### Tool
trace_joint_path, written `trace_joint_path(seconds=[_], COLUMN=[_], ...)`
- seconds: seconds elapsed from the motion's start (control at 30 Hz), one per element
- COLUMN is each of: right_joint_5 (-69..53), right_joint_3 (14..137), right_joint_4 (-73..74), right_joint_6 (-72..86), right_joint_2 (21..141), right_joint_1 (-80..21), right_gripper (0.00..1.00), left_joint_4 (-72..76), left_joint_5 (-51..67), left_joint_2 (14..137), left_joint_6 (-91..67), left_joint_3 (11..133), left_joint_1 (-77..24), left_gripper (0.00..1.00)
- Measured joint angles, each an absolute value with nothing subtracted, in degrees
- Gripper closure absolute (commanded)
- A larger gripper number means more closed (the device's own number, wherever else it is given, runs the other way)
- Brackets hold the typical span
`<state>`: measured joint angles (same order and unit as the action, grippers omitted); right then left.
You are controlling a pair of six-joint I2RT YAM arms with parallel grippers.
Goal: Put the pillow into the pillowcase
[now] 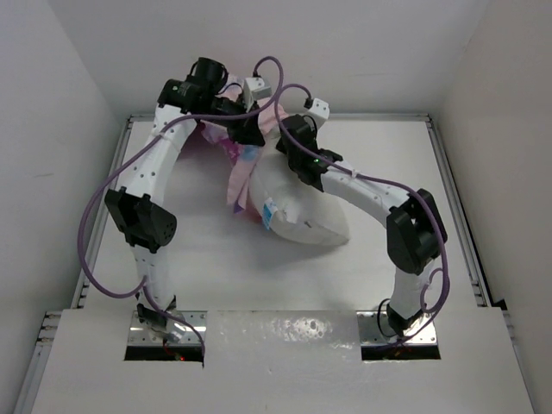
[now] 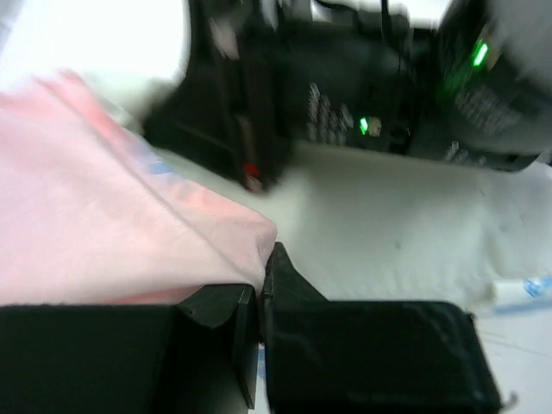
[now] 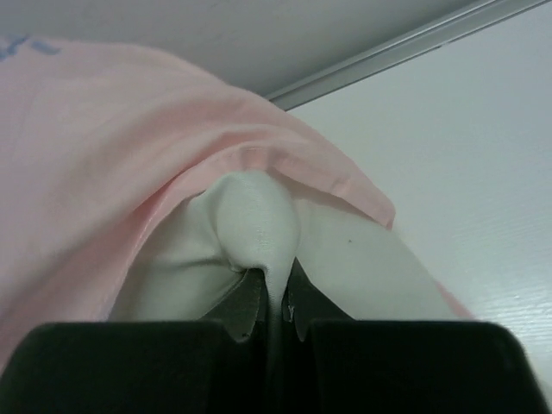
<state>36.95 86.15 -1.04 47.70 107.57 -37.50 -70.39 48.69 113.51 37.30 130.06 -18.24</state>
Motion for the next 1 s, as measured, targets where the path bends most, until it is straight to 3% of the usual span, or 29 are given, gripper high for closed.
trace_joint_path(seconds=[0.27,0.57,0.63,0.67,0.73,0.77,0.87,0.93,0.97,1.0], right_joint_5=[32.27,35.73,35.29,34.26,30.39,28.03,20.67,15.42,13.34,11.25], right_joint_3=[84.66,83.96,83.96,83.96,82.89,81.32,74.48,69.14,67.16,65.17], right_joint_4=[-5.37,-9.63,-10.96,-11.4,-12.88,-14.5,-17.52,-18.0,-18.15,-18.5], right_joint_6=[53.32,54.89,52.84,51.37,48.82,47.7,45.91,45.28,45.15,45.01], right_joint_2=[106.24,104.49,104.4,104.4,104.31,104.16,103.04,102.61,102.61,102.5], right_joint_1=[-39.2,-39.57,-39.51,-39.44,-39.18,-39.13,-39.29,-39.64,-39.86,-40.14], right_gripper=[1.0,1.0,1.0,1.0,1.0,1.0,1.0,1.0,0.97,0.81], left_joint_4=[-70.5,-74.89,-75.2,-75.4,-75.83,-75.96,-76.55,-76.07,-75.5,-74.17], left_joint_5=[51.57,60.14,60.18,59.92,59.13,58.63,56.49,54.39,53.45,51.83], left_joint_2=[109.67,104.9,103.61,103.04,102.59,102.24,100.71,98.5,97.56,96.29], left_joint_6=[38.89,45.89,46.81,47.09,47.77,47.81,49.01,49.41,49.01,48.05], left_joint_3=[134.58,125.51,122.1,120.36,118.04,116.86,115.57,115.68,115.9,116.03], left_joint_1=[-17.78,-17.82,-17.85,-17.89,-18.04,-18.2,-18.57,-18.65,-18.65,-18.65], left_gripper=[1.0,0.98,0.84,0.67,0.46,0.31,0.2,0.21,0.22,0.25])
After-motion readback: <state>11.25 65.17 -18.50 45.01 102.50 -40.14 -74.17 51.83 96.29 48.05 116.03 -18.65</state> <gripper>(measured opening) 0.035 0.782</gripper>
